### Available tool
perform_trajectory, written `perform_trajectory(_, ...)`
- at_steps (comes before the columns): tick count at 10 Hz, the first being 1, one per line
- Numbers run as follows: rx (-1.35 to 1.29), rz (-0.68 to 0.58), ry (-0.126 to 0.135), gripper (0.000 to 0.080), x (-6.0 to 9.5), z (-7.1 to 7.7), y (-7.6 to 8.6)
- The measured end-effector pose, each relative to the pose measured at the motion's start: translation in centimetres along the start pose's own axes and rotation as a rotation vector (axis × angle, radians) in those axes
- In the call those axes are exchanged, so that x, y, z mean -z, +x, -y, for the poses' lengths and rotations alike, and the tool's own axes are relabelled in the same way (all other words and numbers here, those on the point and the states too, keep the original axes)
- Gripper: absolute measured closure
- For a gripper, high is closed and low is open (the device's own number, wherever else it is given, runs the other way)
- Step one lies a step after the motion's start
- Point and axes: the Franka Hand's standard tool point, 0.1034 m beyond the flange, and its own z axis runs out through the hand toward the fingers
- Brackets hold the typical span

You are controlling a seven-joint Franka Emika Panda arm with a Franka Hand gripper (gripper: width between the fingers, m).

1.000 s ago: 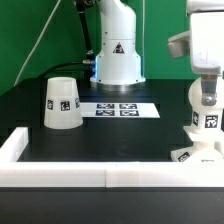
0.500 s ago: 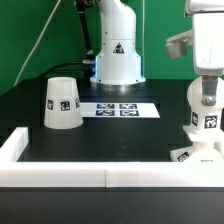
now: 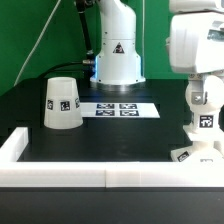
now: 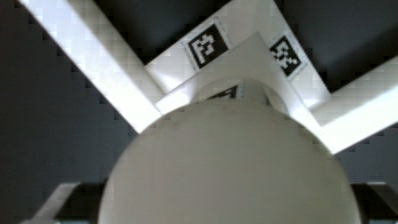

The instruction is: Assemble lamp

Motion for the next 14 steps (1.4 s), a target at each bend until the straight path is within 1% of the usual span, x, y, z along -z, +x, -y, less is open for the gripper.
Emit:
perform_trajectory(3,-0.251,-0.015,-0.008,0.0222,0.13,-0.29,0.22)
perform_trajectory(7,-0.501,-0.021,-0.012,0.022,0.23,-0.76,0.13)
perform_trajectory(10,-0.865,-0.016,-0.007,0.022,0.22,-0.64,-0.34)
perform_trajectory(12,-1.039,-0.006,-0.005,0.022,0.02,-0.44,-0.56)
perform_trajectory(13,-1.143,0.002,0.0,0.022,-0.04,-0.25,-0.6)
perform_trajectory(14,-1.275,0.025,0.015,0.022,-0.06,0.15,-0.64)
